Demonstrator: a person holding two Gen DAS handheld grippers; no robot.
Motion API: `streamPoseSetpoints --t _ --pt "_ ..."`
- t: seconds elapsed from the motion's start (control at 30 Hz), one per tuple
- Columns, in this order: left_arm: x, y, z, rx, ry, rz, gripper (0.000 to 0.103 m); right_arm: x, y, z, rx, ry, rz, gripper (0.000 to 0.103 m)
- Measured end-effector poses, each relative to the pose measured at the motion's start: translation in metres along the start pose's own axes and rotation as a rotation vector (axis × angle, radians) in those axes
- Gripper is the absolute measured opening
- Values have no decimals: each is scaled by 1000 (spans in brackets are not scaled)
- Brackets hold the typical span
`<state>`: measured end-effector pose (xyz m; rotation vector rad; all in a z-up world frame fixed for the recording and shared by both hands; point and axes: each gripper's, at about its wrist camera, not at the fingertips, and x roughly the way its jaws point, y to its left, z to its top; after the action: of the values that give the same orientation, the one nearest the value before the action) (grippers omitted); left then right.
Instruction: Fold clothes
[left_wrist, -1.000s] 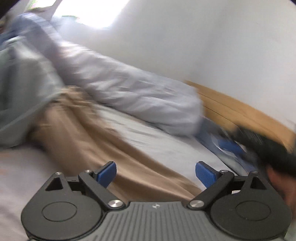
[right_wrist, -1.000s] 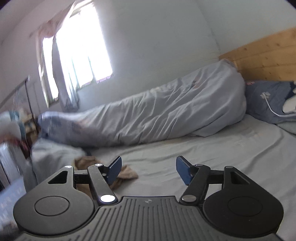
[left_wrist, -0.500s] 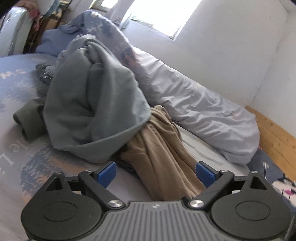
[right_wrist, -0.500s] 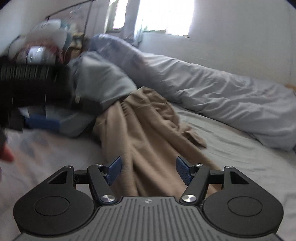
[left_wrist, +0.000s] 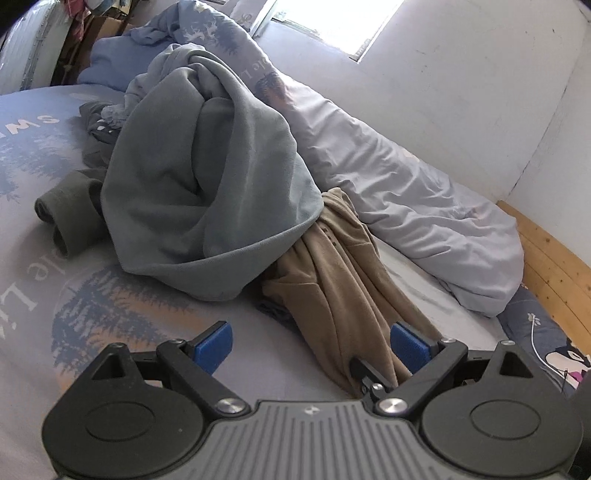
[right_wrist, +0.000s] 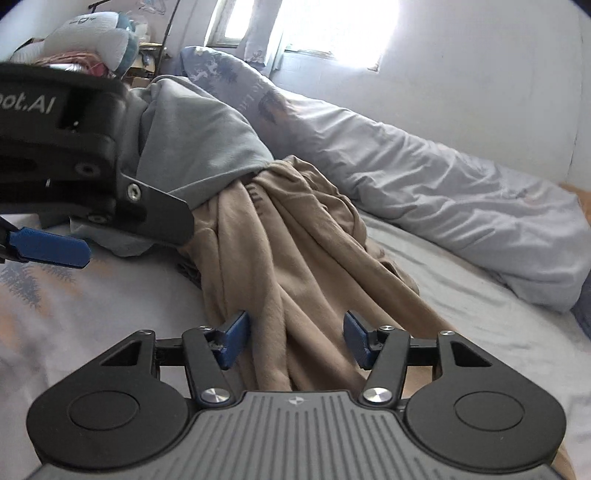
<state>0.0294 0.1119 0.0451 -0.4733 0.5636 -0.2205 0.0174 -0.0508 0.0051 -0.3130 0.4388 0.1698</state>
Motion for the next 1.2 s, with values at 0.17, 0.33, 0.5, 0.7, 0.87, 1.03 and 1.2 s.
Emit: streamPoseSetpoints --t 0.17,0.33,0.5,0.7,0.87,1.03,1.2 --pt "-3 8 4 -28 -6 -4 95 11 11 1 -50 18 -21 34" --pt "-3 8 6 -51 2 -16 95 13 2 3 -43 6 -58 11" --pt "-6 1 7 -20 -14 -21 95 3 -8 3 -70 -44 -141 7" --pt "-3 -1 9 -38 -17 -25 95 -8 -46 6 25 -67 -254 6" --pt "6 -11 5 -54 2 -47 95 -16 -85 2 138 -50 -304 6" --pt "18 -27 -3 -43 21 -65 95 -25 -135 -12 279 -5 -314 6" --pt "31 -43 -12 -52 46 -87 95 -43 -177 -24 357 3 -388 6"
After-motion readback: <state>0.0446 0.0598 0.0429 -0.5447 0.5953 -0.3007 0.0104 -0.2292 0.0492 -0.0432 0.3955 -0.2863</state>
